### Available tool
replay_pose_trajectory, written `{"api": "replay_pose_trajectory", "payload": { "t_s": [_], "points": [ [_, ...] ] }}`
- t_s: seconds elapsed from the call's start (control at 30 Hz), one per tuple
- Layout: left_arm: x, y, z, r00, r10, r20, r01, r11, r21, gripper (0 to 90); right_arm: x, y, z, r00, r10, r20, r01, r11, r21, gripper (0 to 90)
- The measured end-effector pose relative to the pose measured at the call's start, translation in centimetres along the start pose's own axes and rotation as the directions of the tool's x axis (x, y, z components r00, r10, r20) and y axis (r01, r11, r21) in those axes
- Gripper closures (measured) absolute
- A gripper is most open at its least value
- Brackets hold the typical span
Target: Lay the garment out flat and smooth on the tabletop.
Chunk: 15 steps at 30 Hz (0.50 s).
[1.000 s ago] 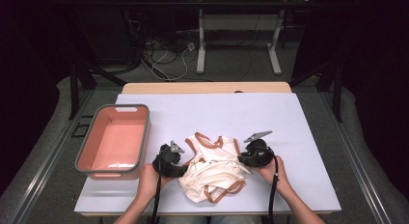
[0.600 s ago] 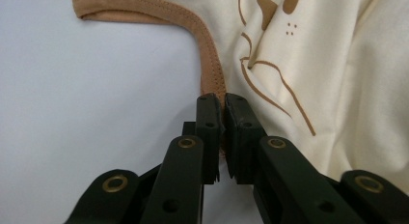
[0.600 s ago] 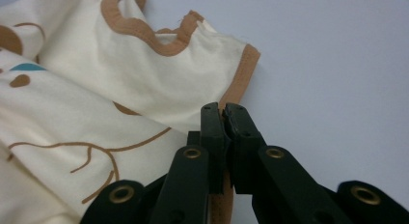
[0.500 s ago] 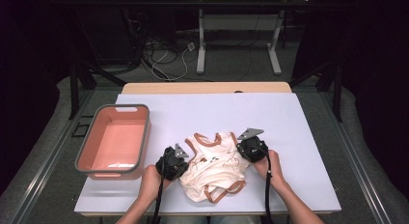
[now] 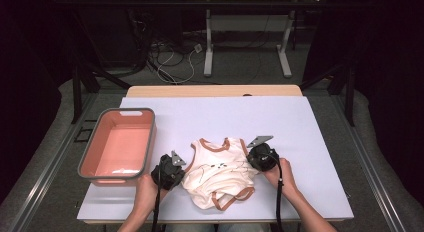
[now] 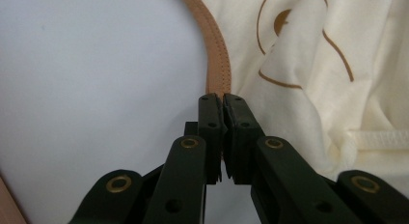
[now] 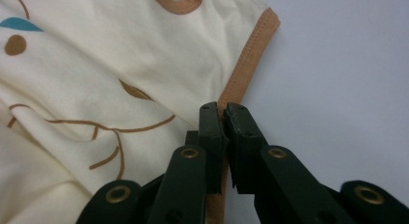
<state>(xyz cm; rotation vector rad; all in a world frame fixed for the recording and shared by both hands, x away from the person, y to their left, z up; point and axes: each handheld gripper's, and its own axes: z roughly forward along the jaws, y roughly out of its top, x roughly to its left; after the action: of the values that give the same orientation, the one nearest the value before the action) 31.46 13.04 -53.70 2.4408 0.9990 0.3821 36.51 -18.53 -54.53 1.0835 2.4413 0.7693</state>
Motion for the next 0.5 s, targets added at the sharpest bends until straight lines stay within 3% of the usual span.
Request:
{"api": "replay_pose_trajectory", "payload": {
  "t_s": [0.1,0.2,0.3,0.4,0.5],
  "points": [
    [0.0,0.3,-0.2,0.9998,-0.004,-0.02,0.003,0.9998,-0.018,81.8,-0.1,-0.1,-0.2,0.9998,0.019,-0.008,-0.019,0.9998,-0.01,81.3],
    [-0.1,1.0,-0.4,0.9989,-0.025,-0.039,0.023,0.998,-0.059,74.1,-0.3,-0.1,-0.4,0.9973,0.064,-0.036,-0.066,0.996,-0.06,74.0],
    [-0.2,1.9,0.1,0.9979,-0.049,-0.042,0.045,0.9943,-0.097,61.3,-0.4,0.1,-0.3,0.9931,0.106,-0.05,-0.11,0.9897,-0.091,65.6],
    [-0.3,2.6,1.2,0.9982,-0.047,-0.037,0.044,0.9956,-0.082,54.7,-0.4,0.1,0.2,0.9909,0.126,-0.048,-0.129,0.9889,-0.074,63.6],
    [-0.3,2.5,2.3,0.9994,-0.034,-0.011,0.033,0.9984,-0.047,58.8,-0.5,0.1,0.9,0.9882,0.137,-0.069,-0.14,0.9891,-0.044,66.9]
  ]
}}
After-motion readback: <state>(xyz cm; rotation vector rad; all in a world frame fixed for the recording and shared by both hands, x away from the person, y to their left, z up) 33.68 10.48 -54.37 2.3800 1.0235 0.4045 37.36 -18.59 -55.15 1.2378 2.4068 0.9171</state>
